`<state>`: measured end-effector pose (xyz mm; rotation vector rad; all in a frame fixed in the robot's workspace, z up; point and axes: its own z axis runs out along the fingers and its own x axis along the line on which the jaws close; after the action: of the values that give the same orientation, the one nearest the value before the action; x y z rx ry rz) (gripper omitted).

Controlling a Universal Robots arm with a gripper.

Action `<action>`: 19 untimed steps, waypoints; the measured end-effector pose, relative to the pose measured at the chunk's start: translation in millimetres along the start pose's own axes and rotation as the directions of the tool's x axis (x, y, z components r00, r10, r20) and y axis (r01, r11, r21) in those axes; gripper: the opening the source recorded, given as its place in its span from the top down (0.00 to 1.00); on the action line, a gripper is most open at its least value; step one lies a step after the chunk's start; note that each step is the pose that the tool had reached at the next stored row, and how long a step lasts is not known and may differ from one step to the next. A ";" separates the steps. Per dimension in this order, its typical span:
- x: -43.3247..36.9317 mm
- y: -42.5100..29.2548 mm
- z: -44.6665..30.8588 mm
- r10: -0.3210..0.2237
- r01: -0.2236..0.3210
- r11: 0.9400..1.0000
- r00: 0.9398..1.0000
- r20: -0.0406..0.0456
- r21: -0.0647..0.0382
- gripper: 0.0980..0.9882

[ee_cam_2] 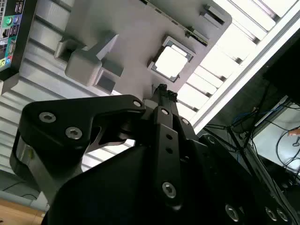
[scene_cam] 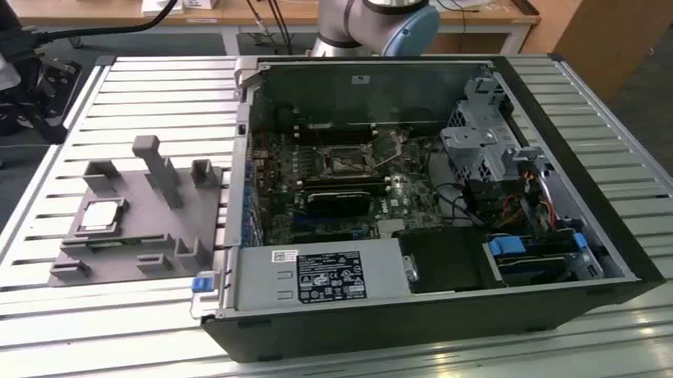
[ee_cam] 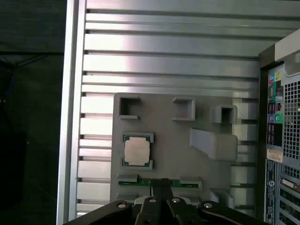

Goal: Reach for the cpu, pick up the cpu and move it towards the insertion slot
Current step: 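Reach for the cpu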

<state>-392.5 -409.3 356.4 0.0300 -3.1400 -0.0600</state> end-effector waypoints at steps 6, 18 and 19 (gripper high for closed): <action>0.0 0.0 0.0 0.000 0.000 1.000 1.000 0.000 0.000 0.99; 5.3 -1.4 12.1 0.000 0.000 1.000 1.000 0.000 0.002 0.99; 5.6 -2.1 13.7 0.000 0.000 1.000 1.000 0.000 0.002 0.99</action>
<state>-398.0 -411.0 342.6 0.0301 -3.1400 -0.0571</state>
